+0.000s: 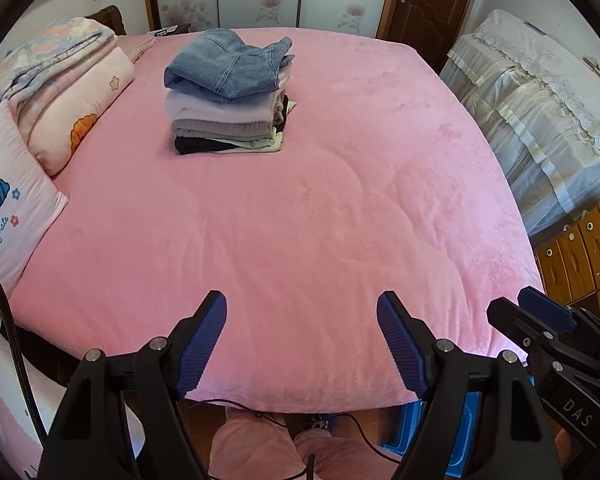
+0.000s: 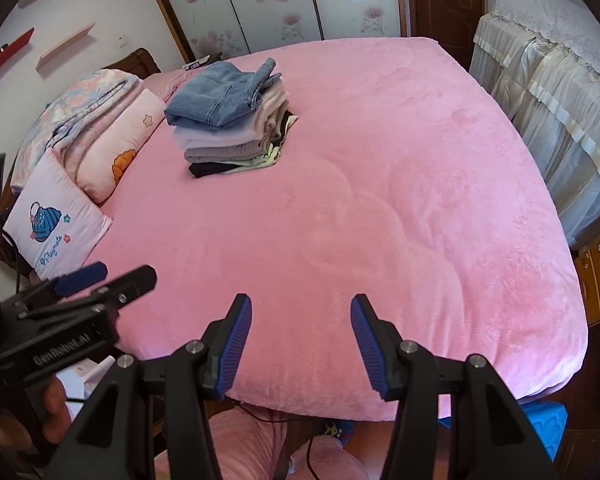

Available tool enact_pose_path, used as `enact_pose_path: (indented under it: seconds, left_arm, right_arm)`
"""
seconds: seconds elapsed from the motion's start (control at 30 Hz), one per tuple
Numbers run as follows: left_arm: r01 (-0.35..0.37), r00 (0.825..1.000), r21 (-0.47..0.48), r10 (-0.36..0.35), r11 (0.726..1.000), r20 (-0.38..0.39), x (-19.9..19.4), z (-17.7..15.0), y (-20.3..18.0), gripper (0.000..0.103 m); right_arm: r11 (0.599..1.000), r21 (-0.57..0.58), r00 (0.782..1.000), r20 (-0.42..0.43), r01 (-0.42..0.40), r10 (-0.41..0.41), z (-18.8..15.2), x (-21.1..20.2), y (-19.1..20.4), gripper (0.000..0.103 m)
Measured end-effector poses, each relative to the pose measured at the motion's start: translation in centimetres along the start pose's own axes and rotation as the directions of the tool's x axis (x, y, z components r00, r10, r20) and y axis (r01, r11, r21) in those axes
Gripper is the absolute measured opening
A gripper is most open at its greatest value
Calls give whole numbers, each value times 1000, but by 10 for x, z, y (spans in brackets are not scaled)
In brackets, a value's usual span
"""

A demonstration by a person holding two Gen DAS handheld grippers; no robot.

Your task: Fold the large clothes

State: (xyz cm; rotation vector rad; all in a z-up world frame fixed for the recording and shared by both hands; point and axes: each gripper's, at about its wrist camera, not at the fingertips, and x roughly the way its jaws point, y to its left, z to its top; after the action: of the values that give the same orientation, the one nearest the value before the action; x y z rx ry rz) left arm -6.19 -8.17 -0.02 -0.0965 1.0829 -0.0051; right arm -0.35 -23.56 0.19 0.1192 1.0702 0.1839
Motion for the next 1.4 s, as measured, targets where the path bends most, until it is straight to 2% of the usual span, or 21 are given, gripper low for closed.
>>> enact_pose_path:
  seconds: [0.2, 0.63, 1.4]
  left_arm:
    - [-15, 1000, 8, 15, 1000, -8, 1, 0, -2, 76]
    - [-24, 999, 45, 22, 999, 44, -10, 5, -16, 76]
    - [-25, 997, 22, 23, 999, 73, -14, 15, -28, 74]
  right_arm:
    - [999, -29, 1000, 12, 15, -15, 1, 0, 11, 52]
    - [998, -57, 999, 34, 34, -32, 8, -5, 19, 52]
    - [998, -53, 998, 55, 41, -38, 20, -7, 10, 52]
